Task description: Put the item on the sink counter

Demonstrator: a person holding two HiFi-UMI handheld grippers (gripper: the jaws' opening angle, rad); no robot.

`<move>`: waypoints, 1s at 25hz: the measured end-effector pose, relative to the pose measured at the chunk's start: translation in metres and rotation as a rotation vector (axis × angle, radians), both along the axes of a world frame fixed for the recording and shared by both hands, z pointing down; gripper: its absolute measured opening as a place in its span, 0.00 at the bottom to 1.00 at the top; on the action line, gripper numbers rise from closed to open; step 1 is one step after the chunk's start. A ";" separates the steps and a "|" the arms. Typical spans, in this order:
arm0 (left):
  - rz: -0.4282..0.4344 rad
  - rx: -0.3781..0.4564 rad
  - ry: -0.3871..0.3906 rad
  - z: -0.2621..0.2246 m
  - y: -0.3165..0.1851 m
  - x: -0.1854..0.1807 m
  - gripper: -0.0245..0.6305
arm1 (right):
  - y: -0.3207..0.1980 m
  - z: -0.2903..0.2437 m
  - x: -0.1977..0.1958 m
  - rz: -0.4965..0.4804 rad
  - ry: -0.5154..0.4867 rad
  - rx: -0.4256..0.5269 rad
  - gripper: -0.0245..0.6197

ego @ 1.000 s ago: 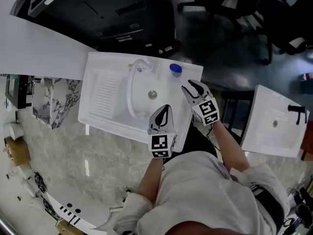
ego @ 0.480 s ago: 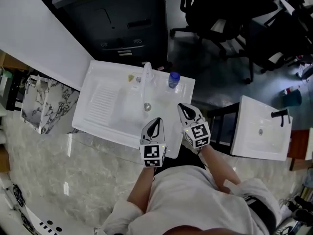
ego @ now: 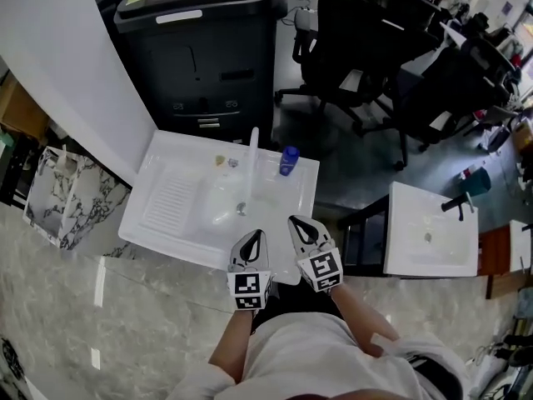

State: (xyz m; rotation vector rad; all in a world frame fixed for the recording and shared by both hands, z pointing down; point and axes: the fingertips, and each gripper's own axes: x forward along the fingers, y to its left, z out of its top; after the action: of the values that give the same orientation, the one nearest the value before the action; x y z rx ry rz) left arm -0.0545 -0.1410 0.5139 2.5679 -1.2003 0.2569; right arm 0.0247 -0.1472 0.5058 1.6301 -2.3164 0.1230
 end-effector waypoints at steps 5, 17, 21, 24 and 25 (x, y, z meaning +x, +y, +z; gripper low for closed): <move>0.041 0.024 0.025 -0.009 0.017 0.000 0.05 | 0.031 -0.025 -0.005 0.019 0.010 0.040 0.05; 0.068 0.089 0.031 -0.039 0.054 0.026 0.05 | 0.079 -0.063 0.006 -0.012 -0.004 0.109 0.05; 0.063 0.091 0.010 -0.040 0.071 0.041 0.05 | 0.100 -0.076 0.022 -0.022 -0.040 0.118 0.05; 0.055 0.115 0.015 -0.053 0.087 0.057 0.05 | 0.117 -0.087 0.041 -0.017 -0.049 0.148 0.05; 0.052 0.126 0.020 -0.058 0.093 0.063 0.05 | 0.124 -0.091 0.048 -0.014 -0.052 0.157 0.05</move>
State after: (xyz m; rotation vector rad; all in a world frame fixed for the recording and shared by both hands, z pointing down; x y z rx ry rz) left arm 0.0081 -0.0476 0.4559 2.7054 -1.1795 0.1708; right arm 0.0724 -0.0234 0.4151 1.7026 -2.4305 -0.0210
